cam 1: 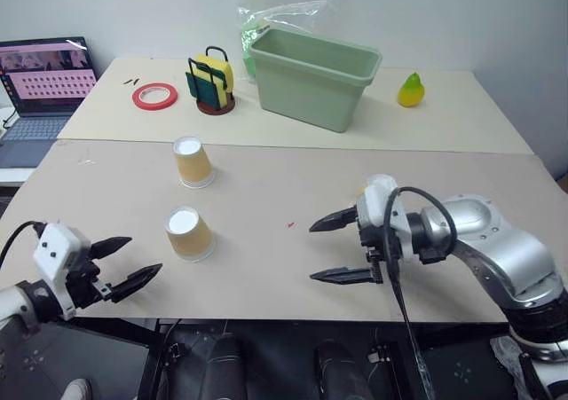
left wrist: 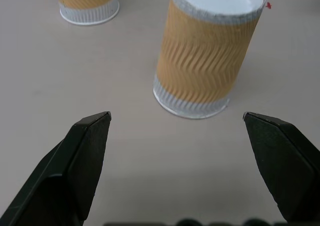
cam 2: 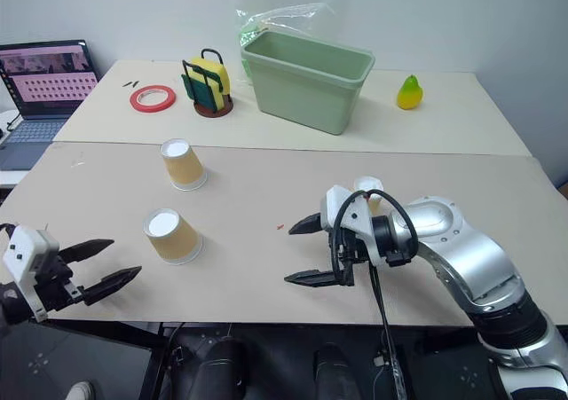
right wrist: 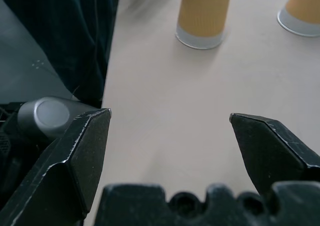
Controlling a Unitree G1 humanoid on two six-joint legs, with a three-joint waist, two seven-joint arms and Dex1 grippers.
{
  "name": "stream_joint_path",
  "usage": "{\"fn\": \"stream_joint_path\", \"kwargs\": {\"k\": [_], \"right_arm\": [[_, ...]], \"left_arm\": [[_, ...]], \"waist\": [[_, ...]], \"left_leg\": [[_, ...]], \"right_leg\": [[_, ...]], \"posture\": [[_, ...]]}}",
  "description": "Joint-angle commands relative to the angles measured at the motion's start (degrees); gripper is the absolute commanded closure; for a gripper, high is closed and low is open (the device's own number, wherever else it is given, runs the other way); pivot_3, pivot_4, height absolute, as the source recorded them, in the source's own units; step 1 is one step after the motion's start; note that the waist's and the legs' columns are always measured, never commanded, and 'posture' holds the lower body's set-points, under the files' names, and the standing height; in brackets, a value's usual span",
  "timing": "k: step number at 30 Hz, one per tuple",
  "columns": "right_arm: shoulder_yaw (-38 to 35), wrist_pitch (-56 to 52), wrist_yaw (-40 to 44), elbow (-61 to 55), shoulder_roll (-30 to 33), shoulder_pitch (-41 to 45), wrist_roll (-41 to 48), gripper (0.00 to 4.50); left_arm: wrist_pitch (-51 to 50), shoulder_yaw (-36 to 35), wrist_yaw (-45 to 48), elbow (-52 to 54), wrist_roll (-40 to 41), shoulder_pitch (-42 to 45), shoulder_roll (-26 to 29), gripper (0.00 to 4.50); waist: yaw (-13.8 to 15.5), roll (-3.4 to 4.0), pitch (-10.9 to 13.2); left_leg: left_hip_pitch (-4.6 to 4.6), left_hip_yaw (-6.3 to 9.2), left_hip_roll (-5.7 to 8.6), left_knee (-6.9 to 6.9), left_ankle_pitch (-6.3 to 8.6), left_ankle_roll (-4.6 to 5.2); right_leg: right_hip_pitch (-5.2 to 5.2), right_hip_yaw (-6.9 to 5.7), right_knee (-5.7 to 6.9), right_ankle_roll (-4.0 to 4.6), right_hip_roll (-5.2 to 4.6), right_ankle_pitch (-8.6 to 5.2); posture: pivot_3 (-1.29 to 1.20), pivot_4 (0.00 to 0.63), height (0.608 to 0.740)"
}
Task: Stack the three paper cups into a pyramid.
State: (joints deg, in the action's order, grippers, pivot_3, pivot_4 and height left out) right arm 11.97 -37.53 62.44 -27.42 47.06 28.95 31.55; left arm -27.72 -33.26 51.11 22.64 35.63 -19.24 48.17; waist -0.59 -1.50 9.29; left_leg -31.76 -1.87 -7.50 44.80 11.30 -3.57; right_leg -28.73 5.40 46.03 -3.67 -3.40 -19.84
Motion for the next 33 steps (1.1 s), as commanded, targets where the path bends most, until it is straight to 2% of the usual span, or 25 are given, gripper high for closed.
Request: {"fn": "stream_joint_path", "kwargs": {"k": [1,10,19,22,25,26,33], "right_arm": [[-1.5,1.5,-2.8,1.0,-1.8,0.1,-2.1,0.03],[-4.0,-0.9,-5.7,-0.9,-1.9,-1.6,-1.8,0.03],[-6.1,-3.0,-8.3,-3.6,-1.4,-3.8,-2.0,0.03],[-6.1,-3.3,-9.1,-3.9,-1.4,-4.2,-2.3,0.00],[-6.1,-3.3,-9.3,-4.0,-1.3,-4.4,-2.5,0.00],[-5.9,-3.2,-9.4,-3.9,-1.3,-4.4,-2.6,0.00],[-5.6,-3.1,-10.5,-3.3,-1.0,-3.9,-4.0,0.00]], "left_arm": [[0.3,5.3,0.0,1.9,-0.4,6.9,1.5,0.00],[1.4,15.6,0.5,-2.1,-3.5,18.1,0.0,0.00],[3.4,19.1,1.6,-7.4,-5.5,23.8,-1.7,0.00],[4.4,19.5,2.3,-8.1,-6.0,24.3,-1.9,0.67],[4.7,19.7,2.6,-8.6,-6.3,24.8,-1.9,1.82],[4.6,19.8,2.4,-8.6,-6.4,25.0,-2.0,2.01],[3.1,24.4,1.9,-7.1,-5.5,31.7,-4.9,2.01]], "waist": [[0.3,-0.01,0.0],[0.4,-0.01,0.0],[0.5,-0.01,0.0],[0.5,-0.01,0.0],[0.5,-0.01,0.0],[0.5,-0.01,0.0],[1.2,-0.01,0.0]], "left_leg": [[0.02,0.03,0.00,0.00,-0.01,0.00],[0.01,0.04,-0.01,-0.02,-0.02,0.00],[0.03,0.05,-0.01,0.00,-0.03,0.01],[0.03,0.05,-0.01,-0.01,-0.03,0.01],[0.03,0.05,-0.01,0.00,-0.03,0.01],[0.04,0.05,-0.01,0.00,-0.03,0.01],[0.03,0.06,0.01,0.02,-0.03,0.02]], "right_leg": [[0.04,-0.02,0.00,-0.01,0.04,0.00],[0.28,0.00,0.02,-0.06,0.09,0.02],[0.35,0.01,0.02,-0.09,0.10,0.02],[0.36,0.01,0.02,-0.12,0.10,0.03],[0.36,0.01,0.02,-0.13,0.10,0.04],[0.37,0.01,0.02,-0.13,0.10,0.04],[0.41,0.00,0.02,-0.15,0.10,0.05]], "posture": [[0.00,0.150,0.656],[0.00,0.150,0.656],[0.00,0.150,0.656],[0.00,0.150,0.656],[0.00,0.150,0.656],[0.00,0.150,0.656],[0.00,0.150,0.656]]}}
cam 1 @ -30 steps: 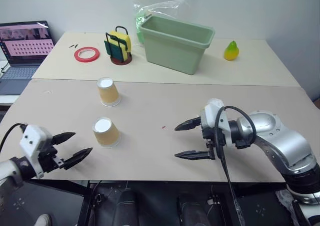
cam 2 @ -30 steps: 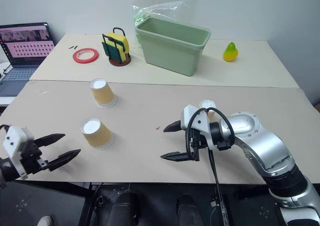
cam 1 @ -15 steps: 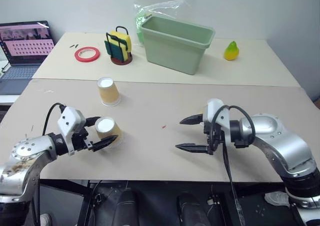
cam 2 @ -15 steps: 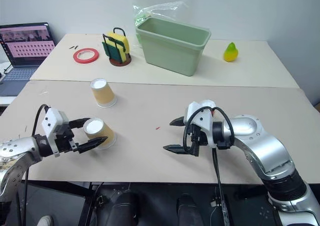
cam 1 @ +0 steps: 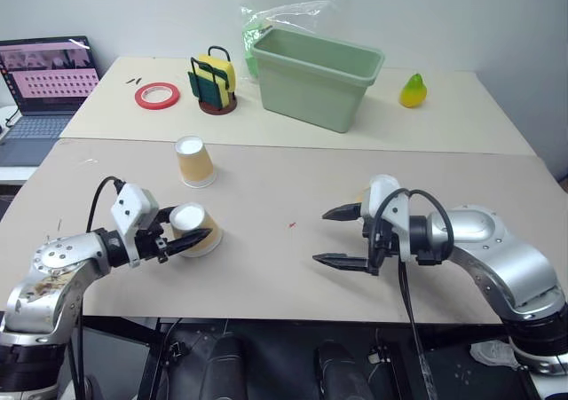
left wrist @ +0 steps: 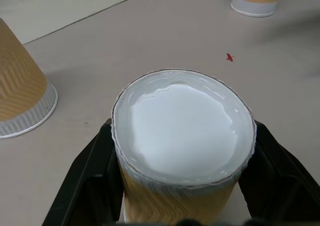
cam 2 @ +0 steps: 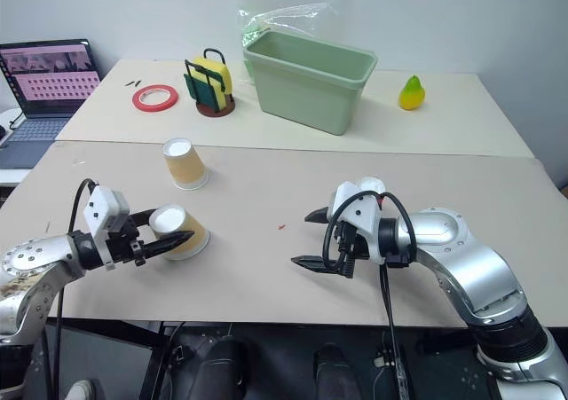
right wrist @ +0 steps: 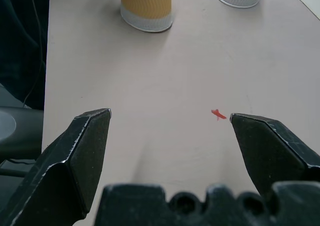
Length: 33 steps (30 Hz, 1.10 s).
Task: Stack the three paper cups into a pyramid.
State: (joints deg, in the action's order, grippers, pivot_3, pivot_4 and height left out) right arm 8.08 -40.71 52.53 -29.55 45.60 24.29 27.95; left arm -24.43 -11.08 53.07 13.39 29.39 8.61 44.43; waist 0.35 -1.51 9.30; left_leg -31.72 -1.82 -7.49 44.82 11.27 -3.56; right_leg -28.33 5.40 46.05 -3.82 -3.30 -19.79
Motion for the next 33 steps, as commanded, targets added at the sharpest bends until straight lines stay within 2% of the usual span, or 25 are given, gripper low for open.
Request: {"fn": "stream_joint_path", "kwargs": {"k": [1,5,11,15,21,23,24,26,29,33], "right_arm": [[-1.7,0.1,-0.7,-1.1,0.5,0.9,-0.4,0.00],[-2.8,-0.7,-1.0,-1.4,0.8,1.5,0.5,0.00],[-3.1,-1.3,-0.9,-2.3,1.4,1.3,1.1,0.00],[-3.5,-1.9,-1.4,-3.4,1.6,1.0,1.4,0.00],[-4.6,-2.5,-1.9,-4.2,1.7,1.0,1.7,0.00],[-4.7,-2.5,-2.0,-4.3,1.5,1.0,1.6,0.00],[-4.7,-2.5,-2.1,-4.3,1.5,1.0,1.6,0.00],[-4.6,-2.2,-2.1,-4.1,1.3,1.1,1.6,0.00],[-4.3,-1.7,-1.9,-3.6,1.2,1.1,1.4,0.00],[-3.7,-0.8,-1.0,-2.3,1.0,1.4,1.0,0.00]], "left_arm": [[-0.2,2.8,0.0,2.0,0.6,4.6,-1.5,2.01],[0.8,13.4,0.5,-1.6,-1.5,17.2,-11.2,2.01],[7.0,21.6,2.3,-13.4,-7.2,25.7,-21.0,2.01],[9.6,23.4,3.1,-20.4,-10.4,27.6,-23.5,2.01],[12.6,25.0,6.0,-25.0,-14.0,26.5,-22.8,2.01],[12.5,24.9,6.5,-25.2,-14.1,26.1,-22.8,1.01],[12.5,24.8,6.7,-25.1,-14.1,25.9,-22.7,0.77],[12.7,24.1,6.7,-24.4,-14.0,25.8,-22.7,0.02],[11.0,22.7,7.5,-21.5,-12.1,26.0,-22.2,0.02],[5.7,18.5,8.6,-14.2,-7.9,26.8,-18.1,0.02]], "waist": [[0.4,0.00,0.0],[1.2,0.03,0.0],[0.8,0.03,0.0],[0.1,0.03,0.0],[0.0,0.04,0.0],[0.0,0.05,0.0],[0.0,0.05,0.0],[0.0,0.05,0.0],[0.0,0.05,0.0],[0.1,0.05,0.0]], "left_leg": [[-0.01,0.00,0.01,0.00,-0.01,0.01],[0.00,0.03,0.04,0.03,-0.02,0.03],[-0.05,0.15,0.28,0.00,-0.10,0.17],[-0.03,0.27,0.31,-0.03,-0.11,0.18],[-0.02,0.31,0.34,-0.02,-0.11,0.18],[0.00,0.31,0.34,-0.02,-0.12,0.18],[0.01,0.31,0.34,-0.02,-0.12,0.18],[0.01,0.31,0.34,-0.03,-0.12,0.19],[-0.04,0.31,0.34,-0.03,-0.12,0.19],[-0.03,0.32,0.35,-0.02,-0.13,0.19]], "right_leg": [[0.00,0.00,0.00,-0.04,0.00,0.02],[0.08,-0.02,-0.01,-0.19,0.00,0.10],[0.17,0.12,-0.01,-0.42,0.00,0.15],[0.18,0.09,0.02,-0.43,0.03,0.14],[0.23,0.07,0.02,-0.44,0.01,0.13],[0.25,0.08,0.02,-0.44,0.01,0.13],[0.26,0.07,0.02,-0.44,0.01,0.13],[0.24,0.07,0.02,-0.44,0.01,0.13],[0.22,0.07,0.02,-0.44,0.01,0.13],[0.23,0.07,0.02,-0.45,0.00,0.13]], "posture": [[0.00,0.150,0.656],[0.00,0.150,0.656],[0.00,0.150,0.656],[0.00,0.150,0.656],[0.00,0.150,0.656],[0.00,0.150,0.656],[0.00,0.150,0.656],[0.00,0.150,0.656],[0.00,0.150,0.656],[0.00,0.150,0.656]]}}
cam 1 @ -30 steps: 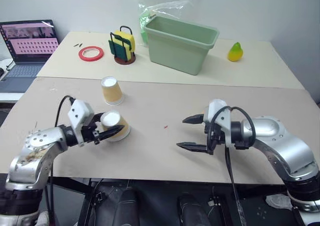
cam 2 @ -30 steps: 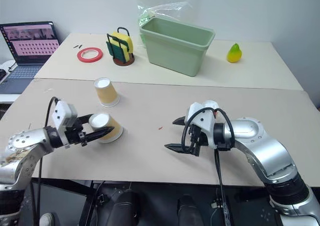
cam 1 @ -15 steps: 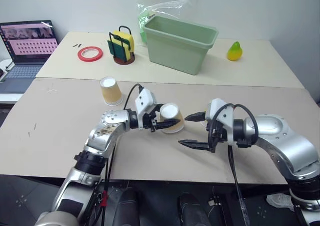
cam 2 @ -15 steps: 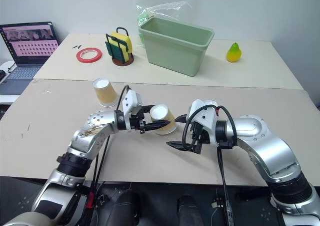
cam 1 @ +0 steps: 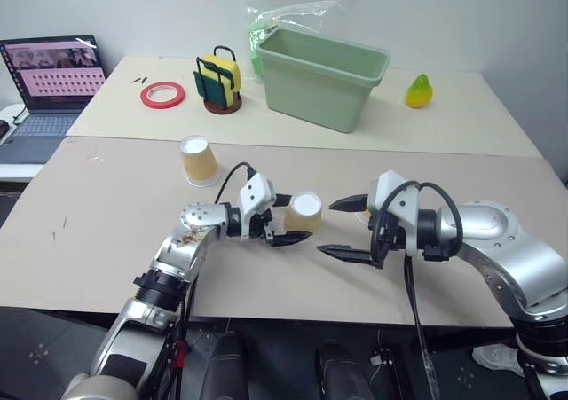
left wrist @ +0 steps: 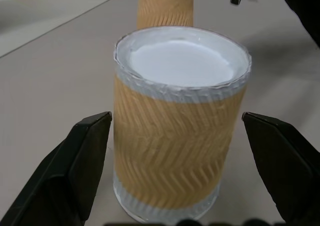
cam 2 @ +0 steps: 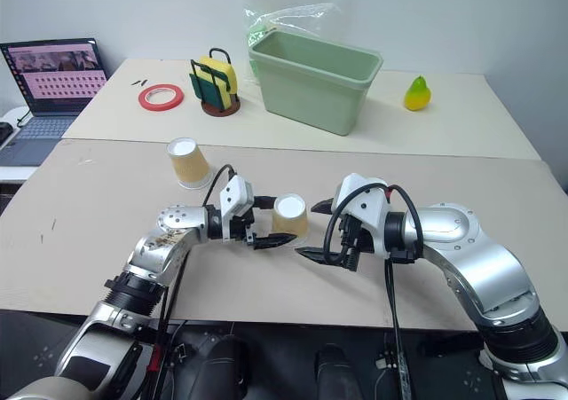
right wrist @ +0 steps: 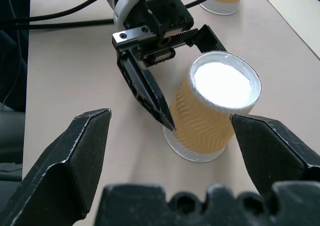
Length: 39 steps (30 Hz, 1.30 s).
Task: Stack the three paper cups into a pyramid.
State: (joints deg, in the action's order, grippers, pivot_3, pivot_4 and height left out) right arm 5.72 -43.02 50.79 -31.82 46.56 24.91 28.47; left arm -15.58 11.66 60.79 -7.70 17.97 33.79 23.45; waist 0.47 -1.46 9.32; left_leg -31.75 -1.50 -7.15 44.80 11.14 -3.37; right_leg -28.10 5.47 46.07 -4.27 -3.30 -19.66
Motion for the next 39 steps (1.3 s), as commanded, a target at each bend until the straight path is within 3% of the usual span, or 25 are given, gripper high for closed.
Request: {"fn": "stream_joint_path", "kwargs": {"k": [1,6,9,11,15,18,28,39], "right_arm": [[-1.2,1.8,1.1,0.4,0.1,0.8,0.3,0.00],[-0.9,2.8,2.3,1.6,0.0,0.8,-0.2,0.00],[-0.8,3.4,2.6,2.3,0.3,0.6,-0.6,0.00],[-1.1,3.7,2.6,2.6,0.7,0.1,-1.1,0.00],[-1.8,3.7,1.6,3.1,0.3,-0.7,-1.5,0.00],[-2.0,3.2,1.0,3.0,-0.4,-0.7,-1.0,0.00],[-1.5,2.9,0.2,3.0,-1.3,0.5,-1.2,0.00],[-2.1,2.6,-0.5,2.0,-0.9,-0.5,-0.6,0.00]], "left_arm": [[-5.2,-5.9,0.8,9.4,4.9,1.4,4.6,0.02],[-14.8,-13.4,-2.0,20.8,11.1,-3.6,11.6,0.02],[-18.4,-17.1,-7.2,25.0,12.0,-7.7,13.0,0.02],[-20.7,-21.3,-18.3,26.2,10.4,-10.2,9.1,0.02],[-17.9,-23.2,-46.7,25.2,-5.4,-15.2,-1.9,0.02],[-13.8,-20.7,-55.1,21.8,-12.9,-16.9,-5.9,0.02],[-2.3,-18.9,-51.6,1.5,-13.9,-6.7,-6.2,0.02],[3.8,-19.0,-47.6,-13.2,-13.4,5.5,-4.4,0.02]], "waist": [[0.0,0.00,0.0],[-0.5,0.02,0.0],[-0.8,0.02,0.0],[-0.6,0.02,0.0],[-0.2,-0.01,0.0],[0.0,-0.02,0.0],[0.6,-0.02,0.0],[0.4,-0.03,0.0]], "left_leg": [[0.00,0.00,0.00,0.00,0.00,0.00],[0.02,0.01,0.00,-0.03,0.00,0.00],[0.03,0.01,0.00,-0.02,0.00,0.00],[0.04,0.03,0.00,-0.01,-0.01,0.01],[0.06,0.09,0.12,0.04,-0.06,0.09],[0.06,0.12,0.14,0.03,-0.06,0.09],[0.01,0.17,0.22,0.00,-0.09,0.06],[-0.03,0.19,0.22,-0.03,-0.10,0.06]], "right_leg": [[0.00,0.00,0.00,0.00,0.00,0.00],[0.00,0.00,0.01,-0.02,0.00,-0.02],[0.02,-0.01,0.00,-0.04,-0.01,-0.03],[0.03,-0.03,0.02,-0.04,-0.01,-0.03],[0.17,0.01,0.00,-0.07,-0.01,-0.03],[0.20,0.02,-0.03,-0.09,-0.01,-0.01],[0.18,0.00,-0.03,-0.09,-0.02,-0.01],[0.16,-0.01,-0.03,-0.10,-0.02,0.00]], "posture": [[0.00,0.150,0.656],[0.00,0.150,0.656],[0.00,0.150,0.656],[0.00,0.150,0.656],[0.00,0.150,0.656],[0.00,0.150,0.656],[0.00,0.150,0.656],[0.00,0.150,0.656]]}}
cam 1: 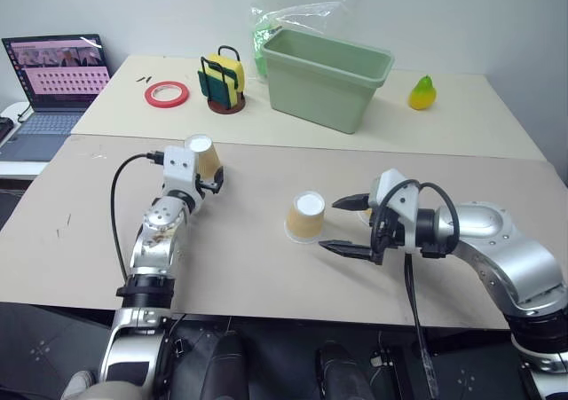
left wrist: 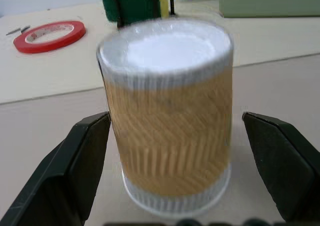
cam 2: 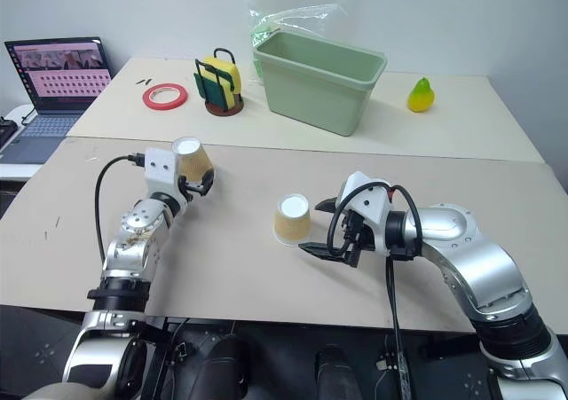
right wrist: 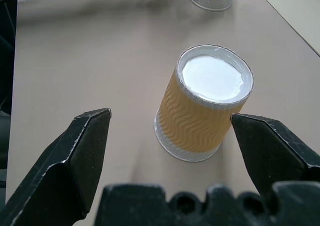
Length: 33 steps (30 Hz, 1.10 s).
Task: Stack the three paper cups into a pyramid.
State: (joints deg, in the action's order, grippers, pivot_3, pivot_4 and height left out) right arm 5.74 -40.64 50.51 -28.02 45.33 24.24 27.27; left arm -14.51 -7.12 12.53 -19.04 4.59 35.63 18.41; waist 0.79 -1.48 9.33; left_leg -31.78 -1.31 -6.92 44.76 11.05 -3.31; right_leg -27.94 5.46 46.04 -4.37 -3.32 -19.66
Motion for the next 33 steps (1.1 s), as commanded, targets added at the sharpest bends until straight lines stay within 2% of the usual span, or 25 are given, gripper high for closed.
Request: {"fn": "stream_joint_path", "kwargs": {"k": [1,6,15,16,17,18,19,27,29,33], "right_arm": [[-2.1,0.1,-0.3,-1.8,0.3,0.1,0.6,0.00],[-1.8,0.1,-0.6,-2.1,0.3,0.1,0.7,0.00],[-2.0,0.0,-0.9,-2.2,0.3,0.1,0.7,0.00],[-2.0,0.0,-0.9,-2.1,0.3,0.1,0.6,0.00],[-1.9,0.1,-0.8,-1.9,0.3,0.2,0.5,0.00],[-1.8,0.2,-0.8,-1.8,0.3,0.2,0.4,0.00],[-1.8,0.2,-0.8,-1.8,0.3,0.3,0.4,0.00],[-1.5,0.4,-0.7,-1.1,0.2,0.6,0.1,0.00],[-1.3,0.4,-0.7,-1.1,0.2,0.7,-0.1,0.00],[-1.3,0.2,-1.0,-0.9,0.3,0.6,-0.4,0.00]], "left_arm": [[3.0,-0.2,0.9,-2.7,0.1,4.6,0.6,0.02],[3.7,-0.2,1.8,-5.2,0.5,7.0,0.4,0.02],[2.7,-0.7,2.3,-4.7,1.2,5.8,-0.1,0.02],[2.7,-0.8,2.3,-4.6,1.2,5.8,-0.1,0.55],[2.6,-0.9,2.3,-4.6,1.3,5.8,-0.1,0.71],[2.5,-0.9,2.4,-4.6,1.3,5.8,-0.1,1.18],[2.3,-0.9,2.4,-4.7,1.2,5.9,0.0,1.36],[1.9,-1.4,3.0,-3.6,1.9,5.8,0.2,1.36],[2.3,-0.4,7.4,0.2,4.1,5.1,0.1,1.36],[-2.8,4.1,24.1,16.0,13.1,-0.2,3.0,1.36]], "waist": [[0.0,0.00,0.0],[-0.1,0.00,0.0],[-0.1,0.00,0.0],[-0.1,0.00,0.0],[-0.1,0.00,0.0],[-0.1,0.00,0.0],[-0.1,0.00,0.0],[-0.1,0.00,0.0],[-0.1,0.00,0.0],[0.0,0.00,0.0]], "left_leg": [[0.00,0.00,0.00,-0.01,0.00,0.00],[-0.01,0.00,0.00,-0.01,0.00,0.00],[-0.01,0.00,0.00,-0.01,0.00,0.00],[-0.01,0.00,0.00,-0.01,0.00,0.00],[-0.01,0.00,0.00,-0.01,0.00,0.00],[-0.01,0.00,0.00,-0.01,0.00,0.00],[-0.01,0.00,0.00,-0.01,0.00,0.00],[-0.01,0.01,0.00,-0.01,-0.01,-0.01],[-0.01,0.01,0.00,-0.01,-0.01,-0.01],[-0.06,0.01,0.00,-0.01,-0.01,-0.02]], "right_leg": [[-0.01,0.00,0.00,0.00,0.00,0.00],[-0.02,0.00,0.00,0.00,0.00,0.00],[-0.02,-0.01,0.00,0.00,0.00,0.00],[-0.02,-0.01,0.01,0.00,0.00,0.00],[-0.02,-0.01,0.01,0.00,0.00,0.00],[-0.01,-0.01,0.01,0.00,0.00,0.00],[-0.01,-0.01,0.00,0.00,0.00,0.00],[-0.01,-0.01,0.01,0.00,0.00,0.00],[-0.02,-0.01,0.01,0.00,0.00,0.00],[-0.04,-0.01,0.01,0.00,-0.01,0.00]], "posture": [[0.00,0.150,0.656],[0.00,0.150,0.656],[0.00,0.150,0.656],[0.00,0.150,0.656],[0.00,0.150,0.656],[0.00,0.150,0.656],[0.00,0.150,0.656],[0.00,0.150,0.656],[0.00,0.150,0.656],[0.00,0.150,0.656]]}}
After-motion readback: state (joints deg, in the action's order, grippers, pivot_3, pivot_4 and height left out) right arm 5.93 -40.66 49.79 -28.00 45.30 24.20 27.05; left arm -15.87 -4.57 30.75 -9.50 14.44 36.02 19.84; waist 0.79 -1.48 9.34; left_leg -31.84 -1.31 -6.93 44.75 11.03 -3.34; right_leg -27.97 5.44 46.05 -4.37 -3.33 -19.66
